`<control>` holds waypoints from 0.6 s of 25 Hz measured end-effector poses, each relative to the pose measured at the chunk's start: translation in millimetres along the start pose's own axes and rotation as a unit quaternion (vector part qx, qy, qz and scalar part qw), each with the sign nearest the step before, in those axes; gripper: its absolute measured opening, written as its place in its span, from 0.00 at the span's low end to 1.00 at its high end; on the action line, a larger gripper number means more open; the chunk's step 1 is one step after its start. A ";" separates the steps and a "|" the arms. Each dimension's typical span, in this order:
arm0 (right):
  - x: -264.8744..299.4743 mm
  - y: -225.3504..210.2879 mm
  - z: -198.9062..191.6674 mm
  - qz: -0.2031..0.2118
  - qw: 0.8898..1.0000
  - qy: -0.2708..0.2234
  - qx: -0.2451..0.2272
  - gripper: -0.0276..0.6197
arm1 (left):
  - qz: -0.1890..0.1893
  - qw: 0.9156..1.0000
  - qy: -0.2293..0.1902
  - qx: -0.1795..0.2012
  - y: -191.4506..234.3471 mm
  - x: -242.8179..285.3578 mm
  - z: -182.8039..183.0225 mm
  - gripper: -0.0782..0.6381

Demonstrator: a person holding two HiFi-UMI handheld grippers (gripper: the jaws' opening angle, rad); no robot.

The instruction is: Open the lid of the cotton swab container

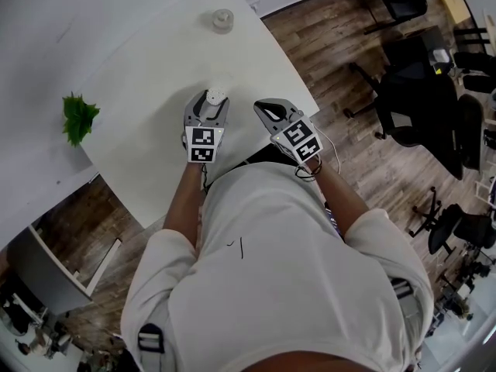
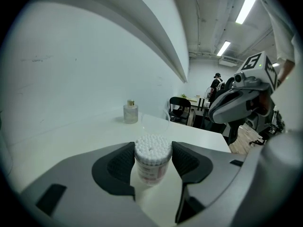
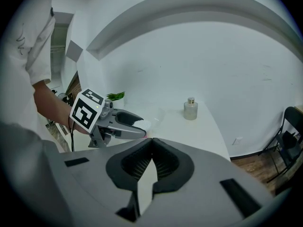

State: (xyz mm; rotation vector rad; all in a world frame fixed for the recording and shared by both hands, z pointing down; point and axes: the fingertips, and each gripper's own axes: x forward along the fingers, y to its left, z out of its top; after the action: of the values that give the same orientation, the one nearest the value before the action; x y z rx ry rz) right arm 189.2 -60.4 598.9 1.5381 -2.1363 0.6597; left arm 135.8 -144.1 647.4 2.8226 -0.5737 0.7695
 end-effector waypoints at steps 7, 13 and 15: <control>0.1 -2.2 -2.8 0.024 1.000 0.001 -0.007 0.04 | 0.024 1.000 0.014 -0.008 -5.9 -1.0 -13.5 0.46; 3.6 -5.9 -6.9 0.057 0.998 0.005 -0.015 0.04 | 0.054 0.998 0.018 -0.015 -11.5 -1.5 -15.9 0.46; 4.8 -6.5 -7.1 0.071 0.997 0.005 -0.019 0.04 | 0.064 0.997 0.020 -0.028 -12.4 -1.5 -17.1 0.47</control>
State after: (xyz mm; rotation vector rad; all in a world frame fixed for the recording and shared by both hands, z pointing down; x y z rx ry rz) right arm 194.4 -61.5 608.3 1.3695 -2.2531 0.6695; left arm 131.8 -128.1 660.5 2.7340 -0.7638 0.8172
